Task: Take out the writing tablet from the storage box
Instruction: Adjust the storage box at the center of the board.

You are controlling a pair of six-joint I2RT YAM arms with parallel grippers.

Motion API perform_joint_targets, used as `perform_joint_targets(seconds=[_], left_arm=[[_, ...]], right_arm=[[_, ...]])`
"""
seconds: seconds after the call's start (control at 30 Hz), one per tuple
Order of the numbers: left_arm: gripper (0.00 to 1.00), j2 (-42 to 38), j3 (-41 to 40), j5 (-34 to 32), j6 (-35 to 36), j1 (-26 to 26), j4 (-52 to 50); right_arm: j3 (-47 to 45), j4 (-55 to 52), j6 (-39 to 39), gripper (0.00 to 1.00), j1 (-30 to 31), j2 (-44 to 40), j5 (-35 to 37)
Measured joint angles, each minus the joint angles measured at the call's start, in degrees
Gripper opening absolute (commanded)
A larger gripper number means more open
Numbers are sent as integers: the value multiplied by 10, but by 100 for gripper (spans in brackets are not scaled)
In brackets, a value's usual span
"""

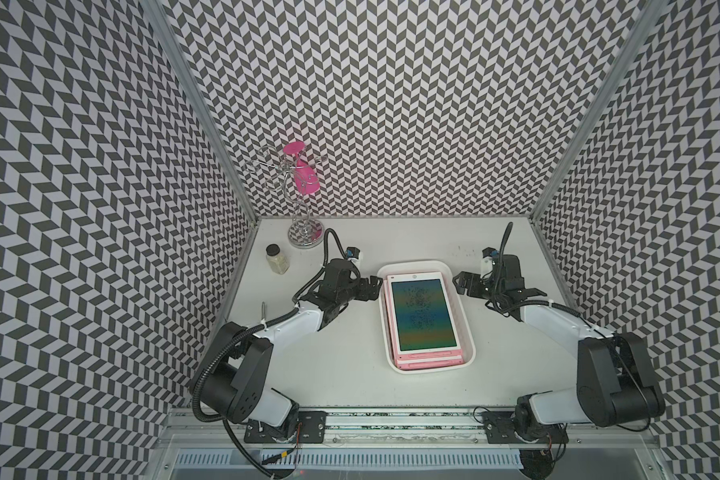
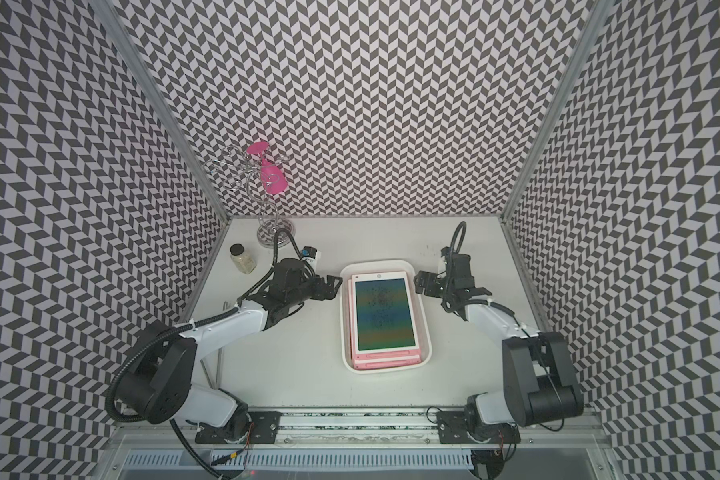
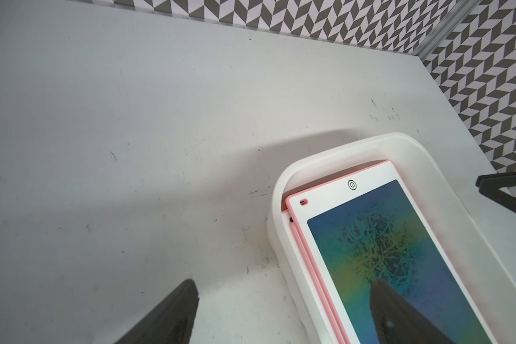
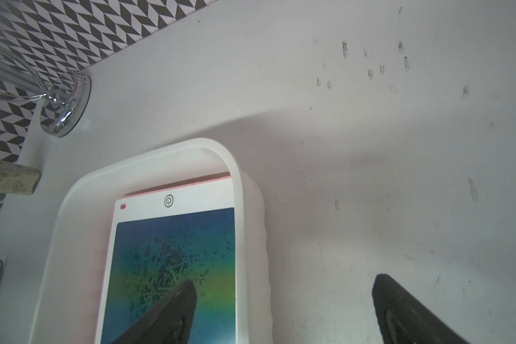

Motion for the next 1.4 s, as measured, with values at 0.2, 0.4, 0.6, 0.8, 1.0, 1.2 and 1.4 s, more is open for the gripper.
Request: perform_joint_targets(seconds=[0.2,0.4,0.6,0.8,1.0,1.2,1.4], left_arm=[[80,-5,-1,10,-11,0,-18],[80,-21,-19,20,-23,0,-19],[79,-50,-44,18,-32,0,-29],[80,-92,-58,7,-36,0,-45],[83,-118,-78,5,-47,25,-63],[86,-139,-86,4,-60,71,-83],[89,-158,-86,-7,-71,90,-98]], right_arm=[[-3,-21,0,89,2,-1,-2],[-21,-24,0,84,16,-3,-17],[-45,-27,1,74,32,-4,-33],[-53,-28,6,60,53,5,-47],[-43,-29,20,52,102,26,-53],[33,-44,6,48,151,110,-68],[131,-90,-42,46,184,192,-99]])
